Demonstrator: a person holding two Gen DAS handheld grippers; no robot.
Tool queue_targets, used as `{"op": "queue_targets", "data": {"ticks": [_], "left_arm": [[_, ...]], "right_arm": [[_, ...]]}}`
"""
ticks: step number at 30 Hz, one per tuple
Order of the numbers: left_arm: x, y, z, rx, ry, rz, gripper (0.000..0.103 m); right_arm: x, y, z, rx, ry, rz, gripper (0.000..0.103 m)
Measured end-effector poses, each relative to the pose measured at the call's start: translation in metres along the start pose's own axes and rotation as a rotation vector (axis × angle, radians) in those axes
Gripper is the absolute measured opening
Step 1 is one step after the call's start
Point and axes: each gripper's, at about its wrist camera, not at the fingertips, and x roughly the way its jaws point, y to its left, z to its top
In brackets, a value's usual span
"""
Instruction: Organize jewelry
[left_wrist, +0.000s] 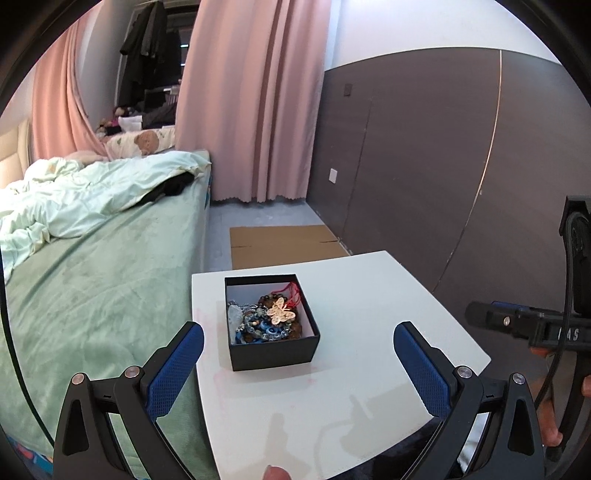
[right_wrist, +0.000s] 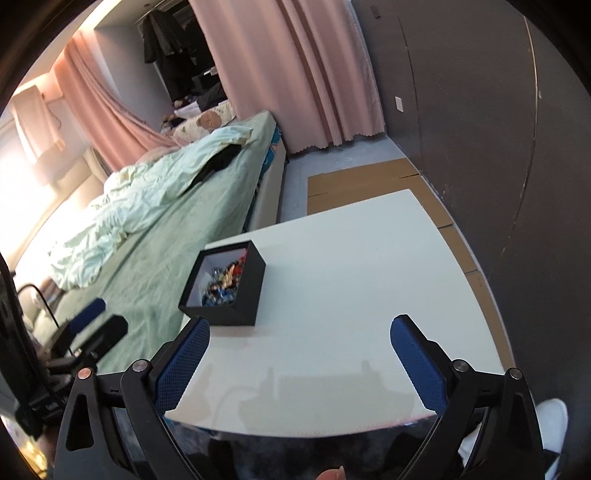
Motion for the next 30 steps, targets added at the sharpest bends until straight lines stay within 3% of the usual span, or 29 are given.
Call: {"op": "queue_targets", "data": {"ticks": [9,14,30], "left_arm": [[-0.011,0.007,-0.001,-0.037,-0.022,-0.013,0.103],[-0.013,0.012,0.001,-0.048,-0.024,-0.006,0.103],[-0.014,0.016,0.004,-0.028,-0.028,0.011,0.103]], "right_arm": [[-0.009,0.016,-0.012,-0.064,-0.018,-0.038,0.099],[-0.010,0.018,-0.014,-0.060,-0.025,-0.031,0.103],[-0.007,0.015,-0.012,-0.028,-0.028,-0.035,0.103]]}}
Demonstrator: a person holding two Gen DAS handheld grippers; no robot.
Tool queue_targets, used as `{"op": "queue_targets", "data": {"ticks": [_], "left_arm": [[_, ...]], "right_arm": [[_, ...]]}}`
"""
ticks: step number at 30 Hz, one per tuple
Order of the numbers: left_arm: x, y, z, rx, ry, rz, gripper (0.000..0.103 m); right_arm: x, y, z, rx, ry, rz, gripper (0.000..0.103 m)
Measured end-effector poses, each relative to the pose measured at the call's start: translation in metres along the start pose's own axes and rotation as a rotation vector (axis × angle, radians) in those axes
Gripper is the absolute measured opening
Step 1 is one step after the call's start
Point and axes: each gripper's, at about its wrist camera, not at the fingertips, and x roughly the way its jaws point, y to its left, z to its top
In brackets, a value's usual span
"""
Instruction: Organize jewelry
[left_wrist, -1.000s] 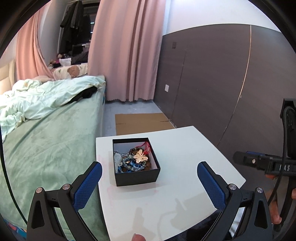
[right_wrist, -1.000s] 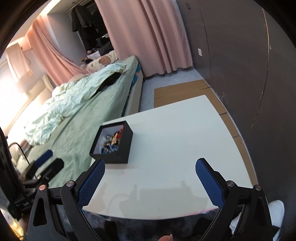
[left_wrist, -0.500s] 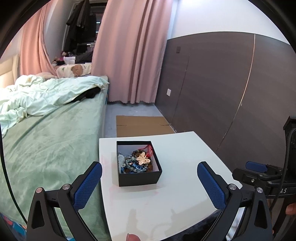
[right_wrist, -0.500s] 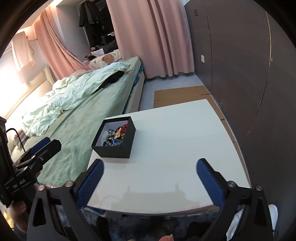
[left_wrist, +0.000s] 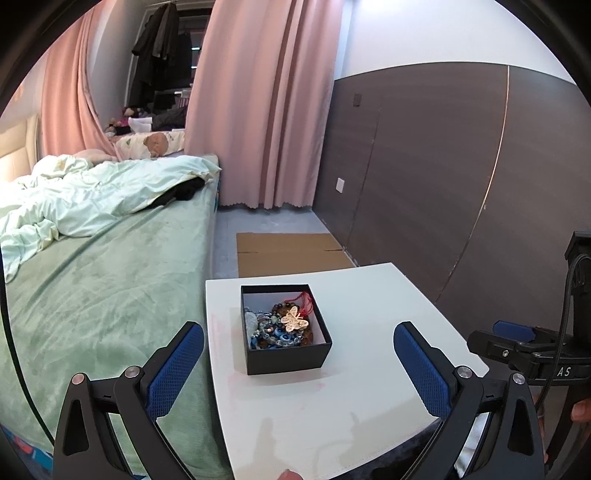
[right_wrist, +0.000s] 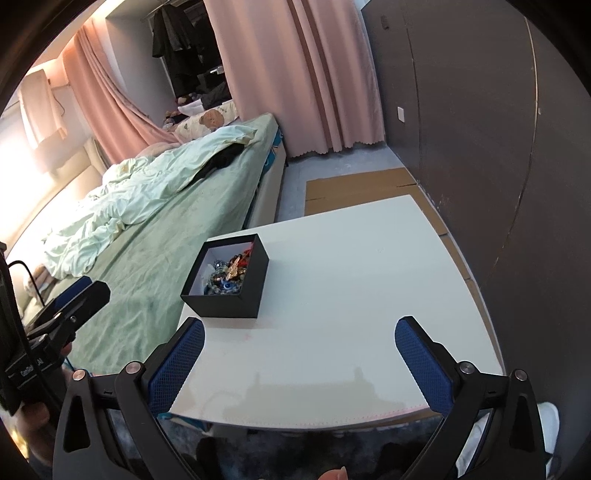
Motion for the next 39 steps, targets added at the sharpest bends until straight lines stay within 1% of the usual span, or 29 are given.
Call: {"op": "queue_targets", "data": {"ticks": [6,10,16,19,31,39], "left_arm": [[0.001,0.000,0.001,0.007,0.000,0.006,0.103],[0.002,0.000,0.001,0.005,0.000,0.005,0.103],[0.002,0.000,0.002,0.006,0.002,0.005,0.103],[0.004,0.000,0.002,0.007,-0.001,0.009,0.103],[0.006,0.002,0.002,0.003,0.003,0.025,0.103],[0.003,0.004,0.005,0.002,-0.010,0.040,0.103]], "right_arm": [[-0.006,-0.004,0.003,0.008,-0.019,-0.010,0.103],[-0.007,-0.004,0.004,-0.008,-0.026,-0.033,0.103],[-0.011,-0.004,0.006,-0.008,-0.037,-0.015,0.103],[-0.011,-0.004,0.007,-0.020,-0.041,-0.023,0.103],[-0.011,-0.008,0.008,-0.002,-0.046,-0.022,0.103],[-0.007,-0.007,0.007,-0.005,-0.050,-0.020,0.103]]}}
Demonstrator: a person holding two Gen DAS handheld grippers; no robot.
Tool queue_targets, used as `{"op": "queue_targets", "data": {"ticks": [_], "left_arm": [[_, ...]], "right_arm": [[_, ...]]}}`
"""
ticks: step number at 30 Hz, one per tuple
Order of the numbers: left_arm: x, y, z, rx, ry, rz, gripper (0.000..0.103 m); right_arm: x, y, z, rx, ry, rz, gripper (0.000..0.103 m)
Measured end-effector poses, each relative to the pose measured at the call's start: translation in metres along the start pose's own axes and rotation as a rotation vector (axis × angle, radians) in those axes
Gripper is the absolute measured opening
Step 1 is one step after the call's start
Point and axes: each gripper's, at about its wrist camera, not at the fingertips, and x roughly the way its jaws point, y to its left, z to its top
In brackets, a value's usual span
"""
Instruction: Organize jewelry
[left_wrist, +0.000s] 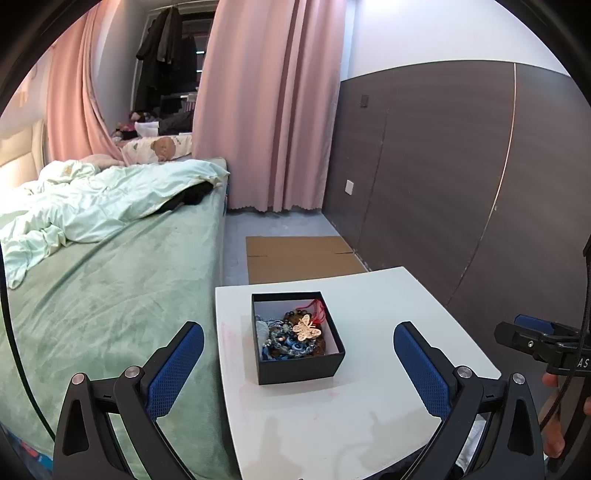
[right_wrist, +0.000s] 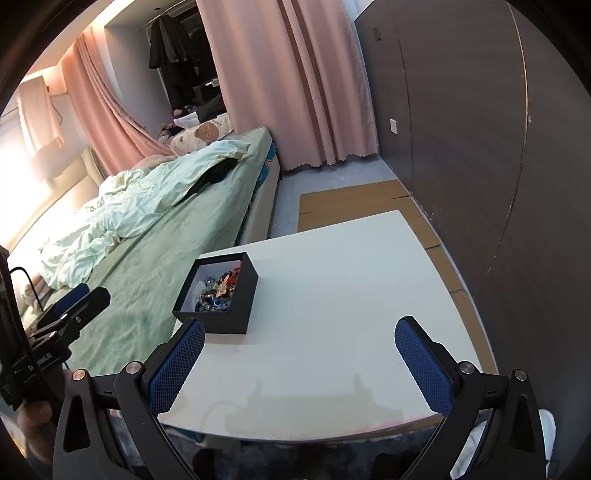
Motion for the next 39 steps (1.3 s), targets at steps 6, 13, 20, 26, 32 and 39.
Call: {"op": "queue_targets", "data": {"ticks": [6,13,20,26,32,39], "left_arm": [[-0.0008,0.0010,0.0009,-0.005,0.001,0.008,0.103],[-0.0036,0.0016,0.0012,-0.005,-0.003,0.018,0.103],[-0.0055,0.0009,-0.0004,-0.001,-0.003,0.025,0.103],[-0.0059,0.0008,-0.0022,-0.006,-0.001,0.021,0.103],[-0.0043,0.0012,-0.0029,-0.005,0.014,0.019,0.103],[0.0014,0.0007,-0.0041,0.008,0.045,0.021,0.103]], "right_arm": [[0.0007,0.0041,-0.0009,-0.015,-0.001,-0.016,0.103],[-0.0046,0.0015,-0.0011,0.007,-0.041,-0.033,0.103],[-0.0047,0.0001,-0.0016,0.014,-0.038,-0.039,0.103],[-0.0050,0.0007,-0.0023,0.016,-0.038,-0.038,0.103],[-0.0010,0.0001,-0.0040,0.017,-0.022,-0.036,0.103],[0.0041,0.0014,-0.0042,0.027,0.005,-0.038,0.103]]}}
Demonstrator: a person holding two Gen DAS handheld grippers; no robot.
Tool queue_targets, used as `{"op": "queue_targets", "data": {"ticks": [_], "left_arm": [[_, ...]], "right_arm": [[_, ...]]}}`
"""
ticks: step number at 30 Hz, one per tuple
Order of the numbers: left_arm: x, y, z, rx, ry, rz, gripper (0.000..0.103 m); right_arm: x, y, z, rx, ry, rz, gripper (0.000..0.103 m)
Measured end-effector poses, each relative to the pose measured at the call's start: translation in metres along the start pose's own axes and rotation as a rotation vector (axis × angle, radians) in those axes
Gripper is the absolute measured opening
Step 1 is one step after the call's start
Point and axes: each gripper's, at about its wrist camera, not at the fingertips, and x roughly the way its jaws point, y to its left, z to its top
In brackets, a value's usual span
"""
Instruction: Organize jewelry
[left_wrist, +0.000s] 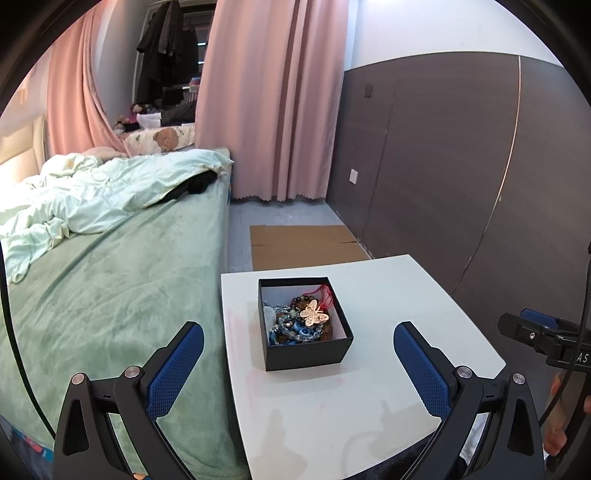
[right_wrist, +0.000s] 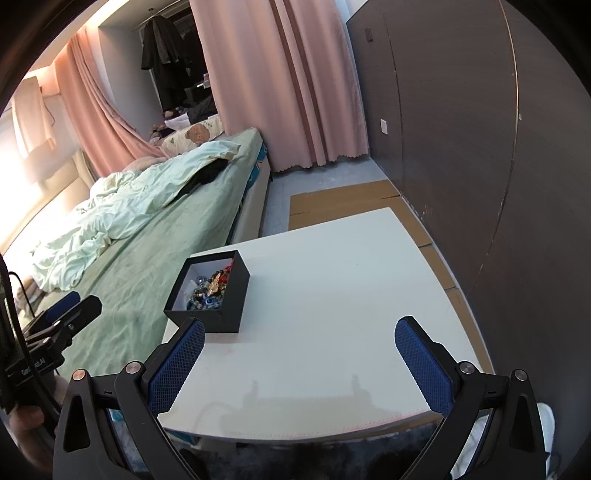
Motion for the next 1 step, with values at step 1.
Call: {"op": "queue_targets", "data": {"ticks": [1], "left_arm": [[0.0009,-0.0004,0.0000,0.003,0.001,0.001,0.103]], "right_arm": [[0.0010,-0.0004,0.0003,0.005,0.006,0.004,0.103]]}}
